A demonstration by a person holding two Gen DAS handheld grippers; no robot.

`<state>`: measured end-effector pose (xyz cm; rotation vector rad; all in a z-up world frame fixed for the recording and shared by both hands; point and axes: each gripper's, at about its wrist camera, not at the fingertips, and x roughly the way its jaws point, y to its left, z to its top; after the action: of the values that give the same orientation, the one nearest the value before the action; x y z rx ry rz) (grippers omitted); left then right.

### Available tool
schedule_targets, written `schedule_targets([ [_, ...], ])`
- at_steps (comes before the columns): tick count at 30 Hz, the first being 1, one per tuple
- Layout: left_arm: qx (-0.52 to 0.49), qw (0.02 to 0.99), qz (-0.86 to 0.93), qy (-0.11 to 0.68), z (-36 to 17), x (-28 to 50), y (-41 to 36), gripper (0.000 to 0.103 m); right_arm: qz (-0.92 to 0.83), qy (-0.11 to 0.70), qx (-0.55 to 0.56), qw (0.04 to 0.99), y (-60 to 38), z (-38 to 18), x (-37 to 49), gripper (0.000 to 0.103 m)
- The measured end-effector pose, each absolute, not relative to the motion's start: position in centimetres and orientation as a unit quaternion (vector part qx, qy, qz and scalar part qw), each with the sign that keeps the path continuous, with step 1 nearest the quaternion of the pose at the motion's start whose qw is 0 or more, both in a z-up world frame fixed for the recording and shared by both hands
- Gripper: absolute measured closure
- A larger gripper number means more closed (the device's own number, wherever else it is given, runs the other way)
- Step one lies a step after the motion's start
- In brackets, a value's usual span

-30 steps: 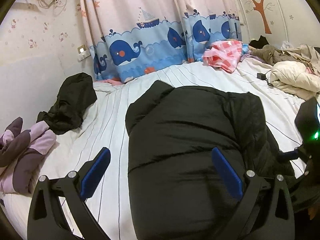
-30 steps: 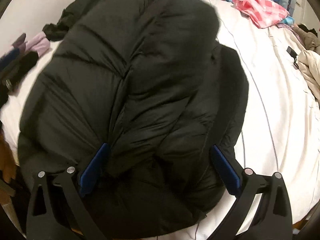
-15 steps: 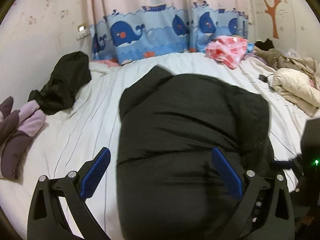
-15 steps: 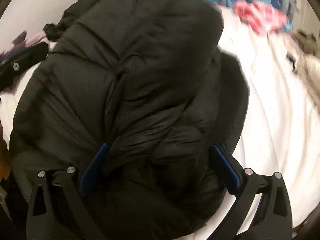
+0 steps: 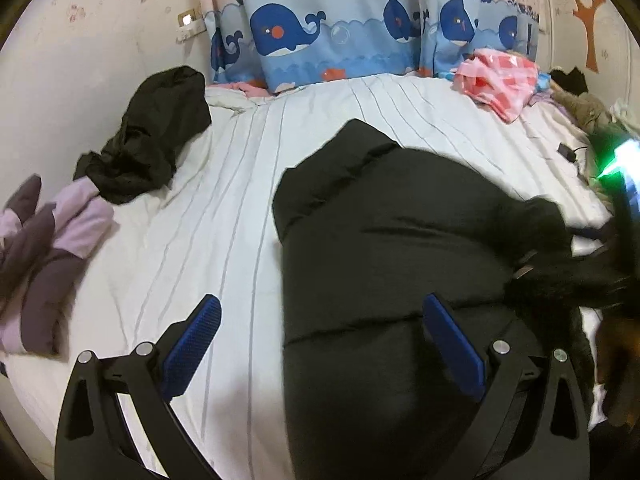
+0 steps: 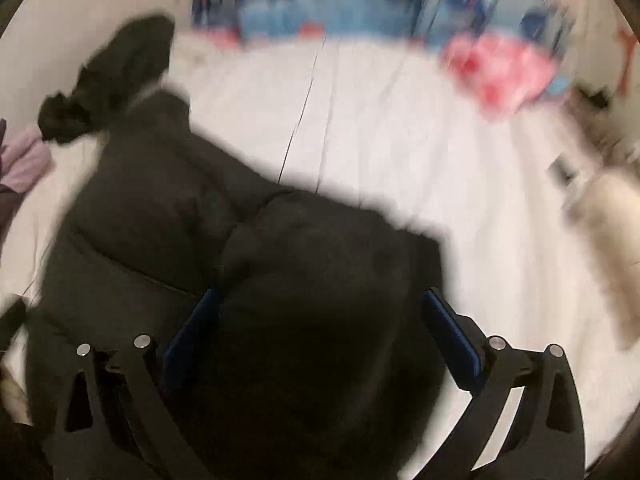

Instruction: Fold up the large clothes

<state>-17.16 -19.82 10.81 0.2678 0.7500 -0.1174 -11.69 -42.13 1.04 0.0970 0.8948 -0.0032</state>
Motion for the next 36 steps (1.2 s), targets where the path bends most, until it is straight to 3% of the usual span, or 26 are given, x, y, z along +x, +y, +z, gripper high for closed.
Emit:
schedule_targets([
  [4,0.129,0.915,-0.063,0.378,9.3,-17.4,-19.5,0.006,0.013,0.446,0.094,0.890,-42.6,0.0,-12.5,0.007],
  [17,0.083,0.914,-0.045,0.394,9.7,-18.5,-18.3,0.006,-0.011,0.328,0.018,0.945,-37.0,5.5,-21.8,0.007],
  [36,0.091,0.927,-0.025,0.364,10.4,-19.6,-18.3,0.006,-0.006,0.377,0.032,0.926,-35.5,5.3,-22.3,0.007],
])
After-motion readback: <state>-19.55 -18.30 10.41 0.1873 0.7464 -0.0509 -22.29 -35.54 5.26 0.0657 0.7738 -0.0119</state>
